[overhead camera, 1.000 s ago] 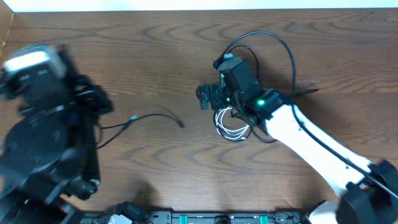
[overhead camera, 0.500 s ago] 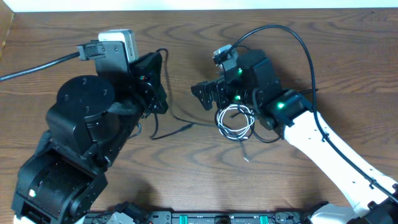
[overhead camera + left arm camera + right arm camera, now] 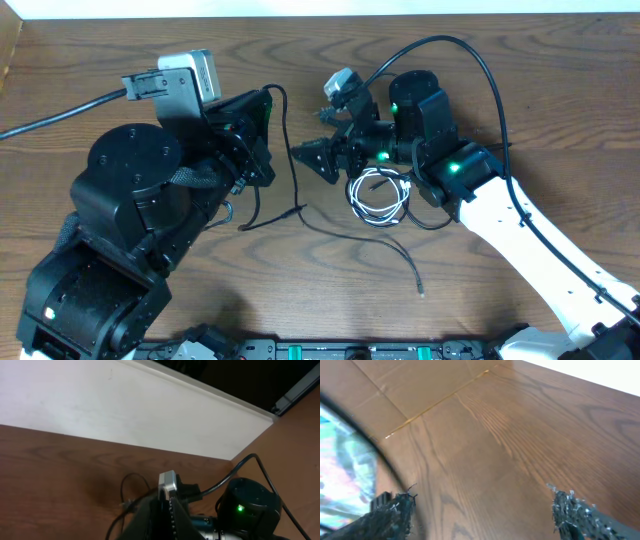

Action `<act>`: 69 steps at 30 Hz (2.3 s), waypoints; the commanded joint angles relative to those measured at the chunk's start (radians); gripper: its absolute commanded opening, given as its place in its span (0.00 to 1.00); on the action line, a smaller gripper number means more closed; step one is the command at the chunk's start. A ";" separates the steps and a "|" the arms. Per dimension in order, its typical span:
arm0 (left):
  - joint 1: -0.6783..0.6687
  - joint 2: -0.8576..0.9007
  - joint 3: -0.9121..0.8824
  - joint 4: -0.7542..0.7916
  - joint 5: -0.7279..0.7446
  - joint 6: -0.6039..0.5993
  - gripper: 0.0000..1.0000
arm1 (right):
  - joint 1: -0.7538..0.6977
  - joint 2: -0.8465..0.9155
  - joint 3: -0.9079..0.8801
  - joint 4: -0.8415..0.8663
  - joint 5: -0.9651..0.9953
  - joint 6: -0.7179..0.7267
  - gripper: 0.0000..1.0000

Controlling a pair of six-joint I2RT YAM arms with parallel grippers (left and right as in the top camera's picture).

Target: Untangle cables

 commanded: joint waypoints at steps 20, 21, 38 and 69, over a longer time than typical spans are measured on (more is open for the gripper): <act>0.005 -0.006 0.017 0.027 0.124 -0.051 0.08 | 0.024 -0.006 0.002 0.043 -0.032 -0.059 0.90; 0.005 -0.006 0.017 0.029 0.130 -0.064 0.08 | 0.026 -0.006 0.002 0.052 -0.032 -0.059 0.88; 0.005 -0.007 0.017 0.027 0.125 -0.064 0.08 | 0.027 -0.006 0.002 0.018 0.039 -0.028 0.02; 0.005 0.077 0.017 -0.296 -0.206 -0.063 0.84 | -0.018 -0.129 0.048 0.029 0.346 0.092 0.01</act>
